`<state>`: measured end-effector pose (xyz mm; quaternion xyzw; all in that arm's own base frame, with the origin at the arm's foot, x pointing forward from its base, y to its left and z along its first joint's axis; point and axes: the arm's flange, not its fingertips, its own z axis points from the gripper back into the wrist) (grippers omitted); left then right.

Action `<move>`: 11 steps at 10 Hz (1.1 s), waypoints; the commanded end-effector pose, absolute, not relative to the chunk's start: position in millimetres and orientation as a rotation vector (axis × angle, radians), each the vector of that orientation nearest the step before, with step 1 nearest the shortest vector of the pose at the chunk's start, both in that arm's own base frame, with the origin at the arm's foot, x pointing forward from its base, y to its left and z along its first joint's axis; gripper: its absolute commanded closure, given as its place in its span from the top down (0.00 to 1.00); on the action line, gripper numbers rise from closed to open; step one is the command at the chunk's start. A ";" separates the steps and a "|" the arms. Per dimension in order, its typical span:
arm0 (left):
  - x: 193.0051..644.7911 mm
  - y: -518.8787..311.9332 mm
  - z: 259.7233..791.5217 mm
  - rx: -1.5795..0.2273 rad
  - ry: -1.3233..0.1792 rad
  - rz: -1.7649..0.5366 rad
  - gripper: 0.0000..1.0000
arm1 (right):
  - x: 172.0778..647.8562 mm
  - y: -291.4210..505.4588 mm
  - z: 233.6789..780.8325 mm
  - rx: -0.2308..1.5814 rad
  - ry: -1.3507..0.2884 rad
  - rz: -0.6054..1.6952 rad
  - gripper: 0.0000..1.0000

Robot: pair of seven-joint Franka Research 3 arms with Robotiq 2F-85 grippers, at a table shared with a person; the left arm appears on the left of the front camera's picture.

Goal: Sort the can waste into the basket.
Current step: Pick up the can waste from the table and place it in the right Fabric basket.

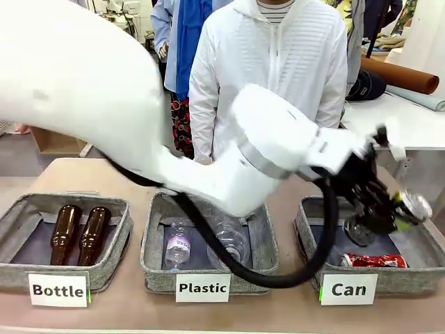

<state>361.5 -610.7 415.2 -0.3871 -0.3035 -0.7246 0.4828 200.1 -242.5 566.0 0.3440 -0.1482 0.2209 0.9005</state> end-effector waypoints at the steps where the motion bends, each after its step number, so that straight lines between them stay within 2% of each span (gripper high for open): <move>1: 389.7 -661.6 417.1 -0.827 -0.743 -1.755 0.37 | 183.6 -243.3 557.5 0.704 -0.373 0.512 1.00; 2: 396.7 -670.5 410.7 -0.736 -0.814 -1.760 0.37 | 177.1 -244.5 558.5 0.707 -0.410 0.512 1.00; 3: 404.4 -671.6 411.2 -0.677 -0.822 -1.743 0.37 | 192.7 -243.2 561.9 0.719 -0.333 0.477 1.00; 4: 380.6 -648.6 389.5 -0.804 -0.772 -1.776 0.37 | 192.7 -243.2 561.9 0.719 -0.333 0.477 1.00; 8: 391.5 -657.3 389.3 -0.772 -0.782 -1.789 0.37 | 192.7 -243.2 561.9 0.719 -0.333 0.477 1.00; 9: 389.3 -657.2 388.9 -0.782 -0.791 -1.779 0.93 | 192.7 -243.2 561.9 0.719 -0.333 0.477 1.00; 11: 389.2 -655.8 389.8 -0.788 -0.788 -1.778 1.00 | 192.7 -243.2 561.9 0.719 -0.333 0.477 1.00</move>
